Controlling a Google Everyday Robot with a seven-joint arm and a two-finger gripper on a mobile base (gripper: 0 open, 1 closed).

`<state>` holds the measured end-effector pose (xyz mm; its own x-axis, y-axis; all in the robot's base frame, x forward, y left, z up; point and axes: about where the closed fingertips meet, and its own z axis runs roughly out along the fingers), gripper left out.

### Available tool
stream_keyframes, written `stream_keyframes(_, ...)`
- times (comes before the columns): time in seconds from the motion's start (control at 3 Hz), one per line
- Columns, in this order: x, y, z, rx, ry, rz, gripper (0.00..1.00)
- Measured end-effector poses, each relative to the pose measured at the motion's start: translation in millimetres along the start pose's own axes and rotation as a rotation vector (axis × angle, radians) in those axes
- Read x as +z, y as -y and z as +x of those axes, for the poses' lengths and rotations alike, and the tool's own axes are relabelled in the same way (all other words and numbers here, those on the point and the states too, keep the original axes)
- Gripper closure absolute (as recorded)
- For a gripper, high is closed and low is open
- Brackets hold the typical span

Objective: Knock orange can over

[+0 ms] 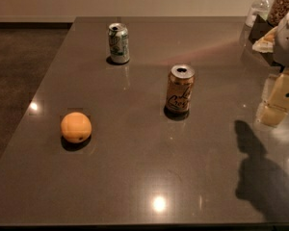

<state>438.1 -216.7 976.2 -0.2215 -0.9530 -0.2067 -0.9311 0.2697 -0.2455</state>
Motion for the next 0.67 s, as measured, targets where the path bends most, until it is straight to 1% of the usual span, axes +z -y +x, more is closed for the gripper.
stream_keyframes(0.33, 1.0, 1.4, -1.5, 0.002, -0.001, -0.001, 0.0)
stream_keyframes(0.67, 5.7, 7.4, -7.8, 0.012, -0.007, -0.006, 0.0)
